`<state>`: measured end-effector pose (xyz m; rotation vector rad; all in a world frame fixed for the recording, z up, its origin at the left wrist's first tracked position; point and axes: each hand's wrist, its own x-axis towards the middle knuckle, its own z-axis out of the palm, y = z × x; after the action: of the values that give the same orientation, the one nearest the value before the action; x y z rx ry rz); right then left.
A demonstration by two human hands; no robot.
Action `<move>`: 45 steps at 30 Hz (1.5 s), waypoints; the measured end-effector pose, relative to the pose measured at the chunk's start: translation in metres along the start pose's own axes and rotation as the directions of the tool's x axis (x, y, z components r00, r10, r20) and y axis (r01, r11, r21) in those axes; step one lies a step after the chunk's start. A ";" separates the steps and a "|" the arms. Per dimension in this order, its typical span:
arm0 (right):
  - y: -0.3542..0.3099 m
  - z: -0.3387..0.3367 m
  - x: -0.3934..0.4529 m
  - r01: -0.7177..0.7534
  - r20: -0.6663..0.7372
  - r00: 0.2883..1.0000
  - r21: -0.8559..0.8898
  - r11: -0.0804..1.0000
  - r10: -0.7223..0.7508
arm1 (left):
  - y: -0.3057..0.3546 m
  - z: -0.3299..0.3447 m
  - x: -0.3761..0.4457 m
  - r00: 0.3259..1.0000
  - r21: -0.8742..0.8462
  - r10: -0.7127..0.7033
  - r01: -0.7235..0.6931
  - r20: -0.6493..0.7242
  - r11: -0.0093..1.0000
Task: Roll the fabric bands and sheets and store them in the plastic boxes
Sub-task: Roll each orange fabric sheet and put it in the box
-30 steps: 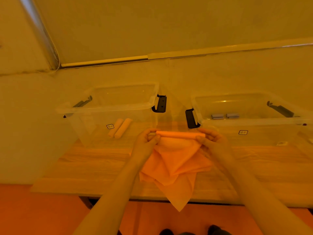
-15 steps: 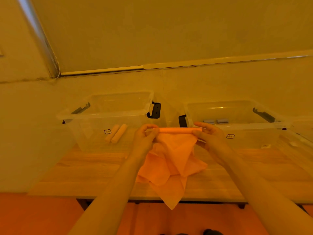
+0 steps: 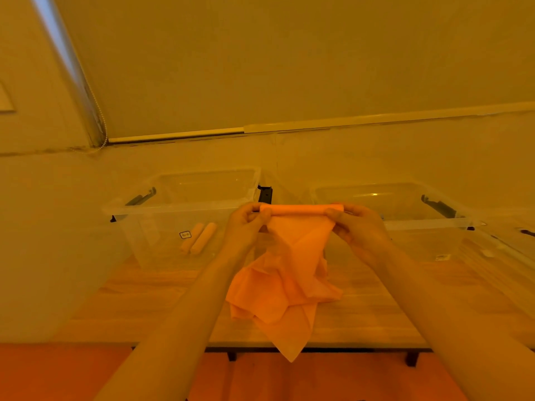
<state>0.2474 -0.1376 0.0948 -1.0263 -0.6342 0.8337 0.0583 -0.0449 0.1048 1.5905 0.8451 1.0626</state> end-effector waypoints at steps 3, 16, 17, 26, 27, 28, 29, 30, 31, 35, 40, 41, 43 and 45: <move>-0.015 0.004 0.008 0.017 0.014 1.000 0.007 1.000 -0.017 | 0.017 -0.003 0.009 0.997 0.096 0.065 -0.068 0.028 0.993; -0.124 0.036 0.001 0.207 0.097 0.972 0.094 0.974 -0.216 | 0.110 0.007 0.022 0.988 -0.246 0.136 -0.115 0.067 0.962; -0.128 0.037 0.001 0.220 0.097 0.969 0.074 0.973 -0.226 | 0.114 0.008 0.023 0.990 -0.263 0.132 -0.114 0.050 0.958; -0.088 0.016 0.008 0.092 0.031 0.996 -0.134 0.987 -0.089 | 0.084 0.003 0.027 0.988 0.066 0.150 -0.149 -0.018 0.987; -0.082 0.016 0.009 0.072 0.033 0.997 -0.115 0.991 -0.069 | 0.079 0.002 0.026 0.990 0.075 0.141 -0.139 -0.013 0.987; -0.075 0.015 0.009 0.054 0.037 0.998 -0.103 0.993 -0.051 | 0.074 0.000 0.026 0.992 0.082 0.129 -0.127 -0.008 0.988; -0.069 0.015 0.010 0.037 0.044 0.998 -0.098 0.994 -0.033 | 0.069 -0.002 0.025 0.993 0.079 0.114 -0.113 -0.003 0.990; -0.063 0.015 0.010 0.025 0.054 0.998 -0.110 0.994 -0.019 | 0.063 -0.004 0.025 0.995 0.067 0.095 -0.095 0.000 0.993; -0.057 0.014 0.010 0.021 0.060 0.998 -0.147 0.989 -0.012 | 0.058 -0.005 0.024 0.997 0.042 0.077 -0.077 0.004 0.996; -0.035 0.009 0.014 0.028 0.076 0.997 -0.322 0.946 -0.004 | 0.035 -0.010 0.021 0.999 -0.010 0.031 -0.031 0.025 0.999; -0.014 0.006 0.015 0.002 0.094 0.995 -0.306 0.952 0.028 | 0.006 -0.014 0.017 0.998 -0.069 -0.056 0.058 0.020 0.996; -0.012 0.006 0.015 0.016 0.098 0.995 -0.298 0.954 0.014 | 0.003 -0.014 0.016 0.997 -0.095 -0.072 0.074 0.023 0.993; -0.010 0.007 0.015 0.038 0.109 0.994 -0.277 0.960 -0.008 | 0.000 -0.013 0.015 0.996 -0.153 -0.088 0.091 0.024 0.984; -0.010 0.009 0.016 0.055 0.119 0.993 -0.257 0.965 -0.024 | -0.001 -0.012 0.015 0.996 -0.184 -0.091 0.093 0.021 0.979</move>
<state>0.2520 -0.1232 0.1084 -1.2041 -0.8771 0.7921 0.0524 -0.0268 0.1085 1.3886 0.7808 1.0330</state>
